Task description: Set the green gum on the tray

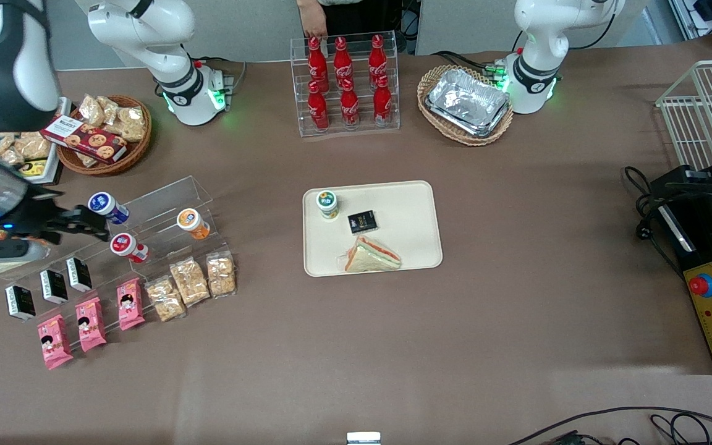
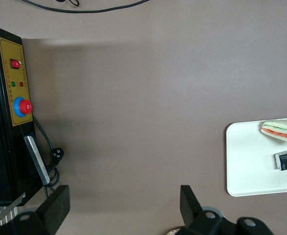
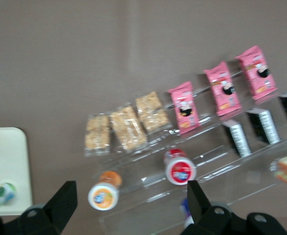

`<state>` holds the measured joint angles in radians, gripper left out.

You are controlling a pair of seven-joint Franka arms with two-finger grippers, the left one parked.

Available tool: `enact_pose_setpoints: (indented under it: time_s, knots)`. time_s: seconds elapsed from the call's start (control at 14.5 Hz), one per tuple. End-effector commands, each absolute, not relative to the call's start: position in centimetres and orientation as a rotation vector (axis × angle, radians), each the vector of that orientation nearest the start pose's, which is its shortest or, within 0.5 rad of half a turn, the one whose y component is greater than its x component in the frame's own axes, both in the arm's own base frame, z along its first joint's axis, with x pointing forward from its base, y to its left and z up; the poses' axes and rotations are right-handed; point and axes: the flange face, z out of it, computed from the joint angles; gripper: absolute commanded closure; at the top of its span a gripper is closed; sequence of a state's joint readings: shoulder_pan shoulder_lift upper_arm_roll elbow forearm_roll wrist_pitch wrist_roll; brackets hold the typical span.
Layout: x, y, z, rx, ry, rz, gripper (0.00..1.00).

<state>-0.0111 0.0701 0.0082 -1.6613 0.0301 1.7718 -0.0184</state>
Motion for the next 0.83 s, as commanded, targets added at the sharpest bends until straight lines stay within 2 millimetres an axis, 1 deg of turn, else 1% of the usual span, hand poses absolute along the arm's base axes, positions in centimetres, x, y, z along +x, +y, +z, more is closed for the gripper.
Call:
enact_pose_setpoints:
  time_s: [0.0, 0.07, 0.14, 0.21, 0.28, 0.35, 0.48, 0.55, 0.62, 0.76]
  knots:
    - [59.4, -2.1, 56.9, -3.127, -0.073, -0.066, 0.00]
    - [59.4, -2.1, 58.0, -3.130, -0.062, -0.097, 0.00]
    - [59.4, -2.2, 58.7, -3.132, -0.058, -0.116, 0.00]
    - [59.3, -2.5, 58.7, -3.136, -0.054, -0.109, 0.00]
    - [59.0, -3.4, 59.1, -3.138, -0.030, -0.106, 0.00]
    - [58.6, -3.4, 59.5, -3.138, -0.028, -0.102, 0.00]
    - [57.3, -3.5, 60.1, -3.137, -0.021, -0.025, 0.00]
    - [57.1, -3.8, 60.1, -3.136, -0.012, -0.015, 0.00]
    - [56.7, -4.6, 60.2, -3.131, 0.015, -0.016, 0.00]
    - [56.2, -4.9, 60.5, -3.129, 0.028, -0.021, 0.00]
